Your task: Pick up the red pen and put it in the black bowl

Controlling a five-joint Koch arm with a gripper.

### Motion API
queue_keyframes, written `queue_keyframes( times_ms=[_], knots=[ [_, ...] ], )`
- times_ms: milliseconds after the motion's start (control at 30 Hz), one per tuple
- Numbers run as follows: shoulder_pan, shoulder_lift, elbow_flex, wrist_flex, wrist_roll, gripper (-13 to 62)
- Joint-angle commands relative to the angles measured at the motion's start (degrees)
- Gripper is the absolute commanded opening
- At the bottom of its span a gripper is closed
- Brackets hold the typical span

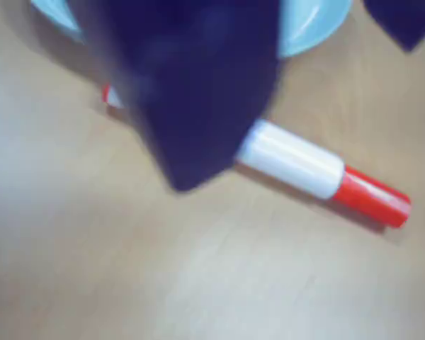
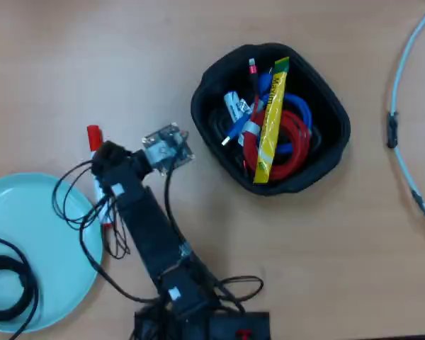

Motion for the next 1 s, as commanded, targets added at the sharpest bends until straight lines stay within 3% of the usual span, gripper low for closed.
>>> queue_keyframes(
  times_ms=[0, 300, 967],
  knots=[
    [-2.72, -4.22, -4.57, 4.83, -1.41, 34.4],
    [-7.21, -15.64, -3.78, 4.66, -20.13, 34.4],
    [-10.37, -26.72, -4.57, -4.57, -20.65, 34.4]
  ],
)
